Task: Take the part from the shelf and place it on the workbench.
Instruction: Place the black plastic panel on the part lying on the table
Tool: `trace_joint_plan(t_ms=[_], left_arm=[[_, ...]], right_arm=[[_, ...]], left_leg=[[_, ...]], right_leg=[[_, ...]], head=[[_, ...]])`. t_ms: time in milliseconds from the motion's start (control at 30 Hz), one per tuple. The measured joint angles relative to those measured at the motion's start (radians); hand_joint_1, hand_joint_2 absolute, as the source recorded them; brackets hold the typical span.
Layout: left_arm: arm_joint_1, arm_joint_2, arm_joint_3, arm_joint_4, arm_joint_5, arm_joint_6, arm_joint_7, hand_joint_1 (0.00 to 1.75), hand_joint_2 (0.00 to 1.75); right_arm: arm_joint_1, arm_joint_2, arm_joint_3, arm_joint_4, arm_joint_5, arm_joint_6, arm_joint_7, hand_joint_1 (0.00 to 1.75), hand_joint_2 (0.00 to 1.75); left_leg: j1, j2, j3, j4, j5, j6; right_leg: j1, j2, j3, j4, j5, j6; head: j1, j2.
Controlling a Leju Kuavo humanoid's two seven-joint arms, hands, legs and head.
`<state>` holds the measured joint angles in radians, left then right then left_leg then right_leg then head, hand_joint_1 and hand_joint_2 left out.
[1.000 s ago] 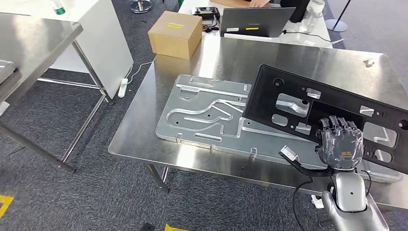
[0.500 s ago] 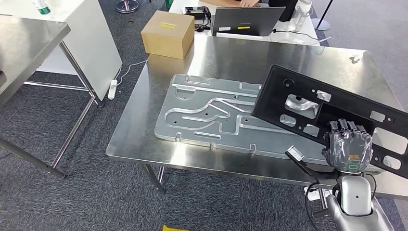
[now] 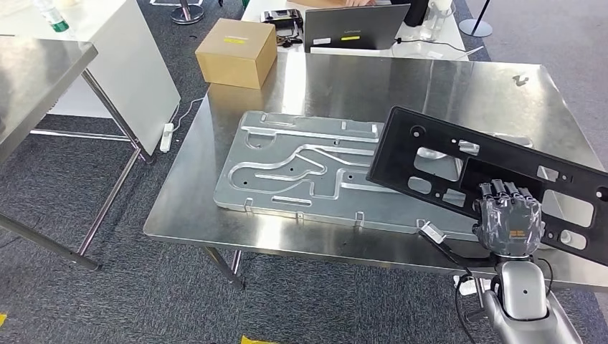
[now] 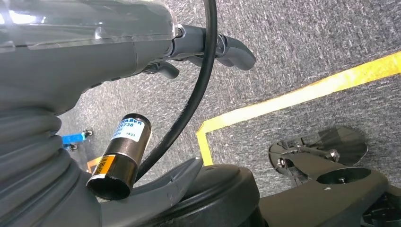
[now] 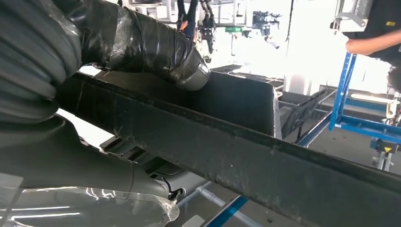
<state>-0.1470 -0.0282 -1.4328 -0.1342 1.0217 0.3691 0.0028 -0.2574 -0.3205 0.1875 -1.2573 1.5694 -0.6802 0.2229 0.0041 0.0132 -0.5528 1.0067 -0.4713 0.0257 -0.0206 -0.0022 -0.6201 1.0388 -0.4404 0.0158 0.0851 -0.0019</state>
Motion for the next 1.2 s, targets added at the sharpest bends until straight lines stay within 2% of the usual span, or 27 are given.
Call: trace_joint_plan(t_ms=[100, 200, 400, 700, 967, 1200], left_arm=[[0.000, 0.000, 0.000, 0.000, 0.009, 0.005, 0.000, 0.00, 1.75], [0.000, 0.000, 0.000, 0.000, 0.026, 0.008, -0.002, 0.00, 1.75], [0.000, 0.000, 0.000, 0.000, 0.035, 0.006, -0.006, 0.00, 1.75], [-0.001, 0.000, 0.000, 0.000, 0.035, 0.004, -0.008, 0.00, 1.75], [-0.003, 0.000, -0.008, 0.000, 0.050, -0.008, -0.008, 0.00, 1.75], [-0.001, -0.002, -0.009, 0.000, 0.068, -0.007, -0.006, 0.00, 1.75]], right_arm=[[-0.004, 0.000, 0.013, 0.008, 0.000, 0.000, 0.009, 1.62, 1.75], [-0.007, 0.000, 0.027, 0.018, 0.000, 0.000, -0.006, 1.62, 1.75], [-0.019, 0.007, 0.040, 0.058, -0.007, 0.000, -0.131, 1.62, 1.75], [-0.063, 0.020, 0.060, 0.125, -0.004, 0.000, -0.157, 1.62, 1.75], [-0.182, 0.021, 0.187, 0.256, -0.004, 0.000, -0.175, 1.62, 1.75], [-0.220, 0.023, 0.236, 0.307, -0.004, 0.000, -0.172, 1.62, 1.75]], left_leg=[[0.001, 0.000, 0.001, -0.001, 0.001, -0.012], [0.001, 0.000, 0.001, -0.001, 0.001, -0.018], [0.000, 0.000, 0.000, 0.001, 0.000, -0.018], [-0.001, 0.000, -0.001, 0.004, -0.001, -0.017], [-0.002, 0.000, -0.001, 0.006, 0.000, -0.017], [-0.002, 0.000, -0.002, 0.006, 0.000, -0.017]], right_leg=[[0.001, 0.000, 0.000, 0.001, 0.000, 0.000], [0.002, 0.000, 0.000, 0.001, 0.000, 0.000], [0.000, -0.001, 0.000, 0.000, 0.001, 0.001], [-0.001, -0.001, 0.000, 0.000, 0.002, 0.002], [-0.001, -0.002, 0.000, 0.000, 0.003, 0.002], [-0.001, -0.002, 0.000, 0.000, 0.003, 0.002]], head=[[0.000, 0.000], [0.000, 0.000], [0.000, 0.000], [0.000, 0.000], [0.000, 0.000], [0.000, 0.000]])
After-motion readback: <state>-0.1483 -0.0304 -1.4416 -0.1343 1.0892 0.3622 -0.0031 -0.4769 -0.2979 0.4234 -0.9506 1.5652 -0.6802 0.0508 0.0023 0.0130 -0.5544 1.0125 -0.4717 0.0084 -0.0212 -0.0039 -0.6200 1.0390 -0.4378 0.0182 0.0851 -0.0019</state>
